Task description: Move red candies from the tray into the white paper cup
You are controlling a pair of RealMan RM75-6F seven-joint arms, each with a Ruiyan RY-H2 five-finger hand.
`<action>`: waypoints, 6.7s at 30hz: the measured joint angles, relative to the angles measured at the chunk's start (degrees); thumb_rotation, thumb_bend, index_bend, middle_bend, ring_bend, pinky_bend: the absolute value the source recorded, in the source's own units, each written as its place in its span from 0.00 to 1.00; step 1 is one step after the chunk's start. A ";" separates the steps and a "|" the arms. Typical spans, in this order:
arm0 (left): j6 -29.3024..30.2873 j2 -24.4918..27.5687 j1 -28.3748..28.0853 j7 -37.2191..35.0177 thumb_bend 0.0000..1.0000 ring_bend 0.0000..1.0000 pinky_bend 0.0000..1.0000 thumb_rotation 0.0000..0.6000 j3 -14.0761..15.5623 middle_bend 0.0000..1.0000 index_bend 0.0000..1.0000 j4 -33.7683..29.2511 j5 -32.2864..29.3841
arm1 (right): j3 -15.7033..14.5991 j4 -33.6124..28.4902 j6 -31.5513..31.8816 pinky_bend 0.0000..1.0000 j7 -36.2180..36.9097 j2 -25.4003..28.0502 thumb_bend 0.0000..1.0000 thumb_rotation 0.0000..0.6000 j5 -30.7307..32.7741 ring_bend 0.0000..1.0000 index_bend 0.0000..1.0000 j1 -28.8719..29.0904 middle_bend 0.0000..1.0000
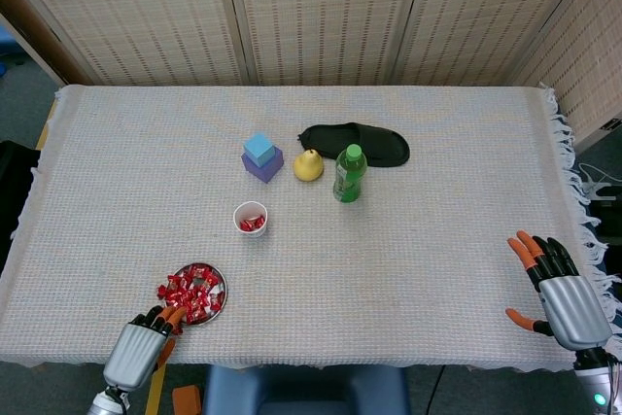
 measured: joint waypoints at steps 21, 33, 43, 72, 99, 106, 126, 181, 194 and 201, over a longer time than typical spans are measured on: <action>-3.50 -3.47 0.36 2.34 0.39 0.33 0.69 1.00 -2.09 0.40 0.43 5.12 -0.70 | 0.05 -0.01 -0.01 0.00 0.05 0.11 0.02 1.00 0.30 0.00 0.00 0.02 0.00; -0.99 -7.04 0.33 -0.67 0.38 0.46 0.79 1.00 -3.18 0.54 0.53 12.50 0.47 | 0.09 -0.05 -0.19 0.00 0.09 0.18 0.02 1.00 0.55 0.00 0.00 0.08 0.00; -0.02 -6.46 -0.12 -2.38 0.38 0.50 0.83 1.00 -3.57 0.57 0.54 11.76 0.88 | 0.10 -0.02 -0.45 0.00 0.03 0.11 0.02 1.00 0.66 0.00 0.00 0.22 0.00; -12.67 9.14 -13.63 -12.87 0.38 0.54 0.87 1.00 -13.54 0.61 0.55 -17.46 -3.77 | 1.12 -0.09 -1.50 0.00 -1.04 -0.50 0.02 1.00 3.08 0.00 0.00 0.71 0.00; -38.22 -5.36 -43.07 -10.53 0.39 0.54 0.87 1.00 -30.28 0.61 0.56 1.34 -27.12 | 3.60 0.75 -3.47 0.00 0.94 0.16 0.02 1.00 9.11 0.00 0.00 1.06 0.00; -36.54 -5.19 -43.55 -10.45 0.39 0.54 0.87 1.00 -28.11 0.61 0.55 2.26 -26.48 | 2.91 0.70 -3.70 0.00 3.21 1.09 0.02 1.00 7.40 0.00 0.00 1.20 0.00; -36.43 -2.54 -43.57 -3.08 0.38 0.40 0.50 1.00 -25.32 0.44 0.35 0.94 -30.30 | 2.64 0.57 -3.59 0.00 2.41 0.82 0.02 1.00 6.84 0.00 0.00 1.23 0.00; -14.42 8.30 -12.04 17.68 0.37 0.59 0.87 1.00 -5.47 0.38 0.33 -11.66 -26.00 | -0.74 -0.23 -0.53 0.00 3.14 1.31 0.02 1.00 -1.11 0.00 0.00 0.52 0.00; -15.05 6.69 -11.24 19.13 0.37 0.59 0.87 1.00 -5.95 0.40 0.36 -9.45 -24.45 | -0.81 -0.33 -0.63 0.00 2.82 1.26 0.02 1.00 -1.04 0.00 0.00 0.58 0.00; -15.42 6.13 -11.03 19.36 0.37 0.60 0.88 1.00 -6.57 0.47 0.43 -8.37 -24.52 | -0.84 -0.33 -0.79 0.00 2.73 1.22 0.02 1.00 -0.99 0.00 0.00 0.66 0.00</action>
